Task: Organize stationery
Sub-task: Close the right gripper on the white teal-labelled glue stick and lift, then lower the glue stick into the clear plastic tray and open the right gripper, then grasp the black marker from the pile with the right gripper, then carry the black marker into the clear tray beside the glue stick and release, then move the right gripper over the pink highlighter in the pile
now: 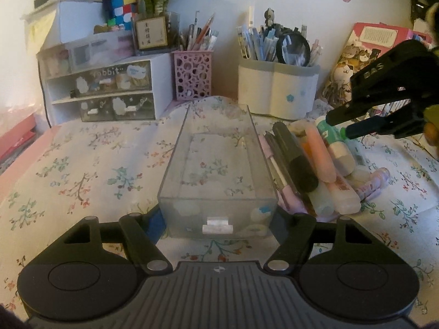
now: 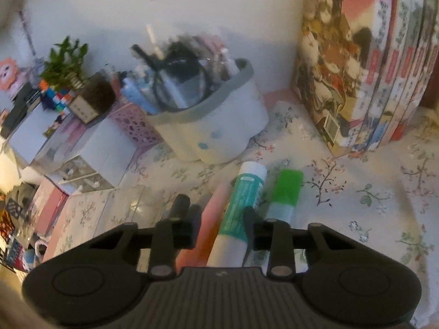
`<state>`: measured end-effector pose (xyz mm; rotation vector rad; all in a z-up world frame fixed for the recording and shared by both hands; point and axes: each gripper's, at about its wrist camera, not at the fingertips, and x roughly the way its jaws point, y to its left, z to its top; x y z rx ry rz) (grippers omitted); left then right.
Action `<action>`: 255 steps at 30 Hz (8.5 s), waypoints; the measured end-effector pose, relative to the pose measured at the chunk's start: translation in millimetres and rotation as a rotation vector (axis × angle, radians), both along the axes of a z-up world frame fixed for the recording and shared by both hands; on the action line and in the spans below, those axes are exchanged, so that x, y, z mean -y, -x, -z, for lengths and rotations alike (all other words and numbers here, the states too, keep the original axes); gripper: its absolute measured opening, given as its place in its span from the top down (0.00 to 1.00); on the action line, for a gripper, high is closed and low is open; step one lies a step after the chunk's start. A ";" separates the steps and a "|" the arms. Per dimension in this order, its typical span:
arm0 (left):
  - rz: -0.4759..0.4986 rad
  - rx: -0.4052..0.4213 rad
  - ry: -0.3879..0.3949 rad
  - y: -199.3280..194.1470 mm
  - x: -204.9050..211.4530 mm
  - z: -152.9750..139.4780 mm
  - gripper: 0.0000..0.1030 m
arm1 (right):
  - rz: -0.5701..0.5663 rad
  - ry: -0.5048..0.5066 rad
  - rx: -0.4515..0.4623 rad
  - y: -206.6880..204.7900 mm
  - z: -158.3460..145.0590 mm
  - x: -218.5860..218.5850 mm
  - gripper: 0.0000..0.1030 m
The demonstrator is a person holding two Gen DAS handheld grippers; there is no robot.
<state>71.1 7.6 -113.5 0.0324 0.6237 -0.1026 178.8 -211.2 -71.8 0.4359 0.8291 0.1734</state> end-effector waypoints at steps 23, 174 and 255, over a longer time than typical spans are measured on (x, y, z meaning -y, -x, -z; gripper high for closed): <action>-0.011 0.003 0.010 -1.2 -0.9 1.3 0.30 | -0.013 0.100 -0.172 -48.8 13.9 -12.9 0.83; 0.015 0.003 -0.014 -4.0 0.3 1.6 0.30 | -0.159 -0.299 -0.093 -11.9 -34.7 -74.9 0.92; 0.036 0.003 0.001 -4.6 0.6 2.2 0.30 | 0.034 -0.154 -0.189 12.5 4.1 13.6 0.88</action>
